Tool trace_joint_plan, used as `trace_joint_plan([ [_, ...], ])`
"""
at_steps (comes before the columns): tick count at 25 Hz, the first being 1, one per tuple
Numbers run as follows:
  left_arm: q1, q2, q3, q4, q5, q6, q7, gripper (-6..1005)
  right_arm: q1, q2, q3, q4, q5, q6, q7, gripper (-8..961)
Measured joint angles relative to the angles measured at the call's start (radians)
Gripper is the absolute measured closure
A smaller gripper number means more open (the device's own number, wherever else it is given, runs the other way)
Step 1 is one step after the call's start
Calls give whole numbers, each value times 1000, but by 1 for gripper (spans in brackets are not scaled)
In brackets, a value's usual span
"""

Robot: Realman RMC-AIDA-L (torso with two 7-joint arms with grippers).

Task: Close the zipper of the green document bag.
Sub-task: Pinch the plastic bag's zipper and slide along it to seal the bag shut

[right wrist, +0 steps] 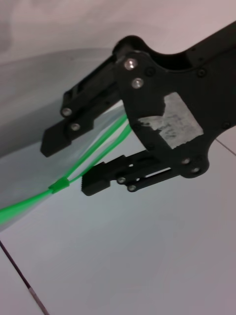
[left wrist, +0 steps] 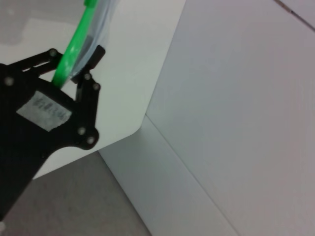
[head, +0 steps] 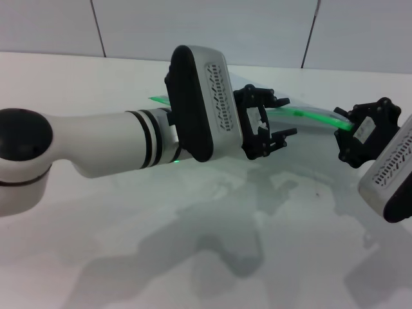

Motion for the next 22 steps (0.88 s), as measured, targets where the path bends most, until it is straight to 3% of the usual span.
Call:
trace_joint_plan([
  [12,8,-40,-26,-14,186,9,-7,522,4,0,0,16,0,0,-1,905],
  [22,9,-60,-27,-9,200,25,0,537,4,0,-4,7,0,0,-1,905],
])
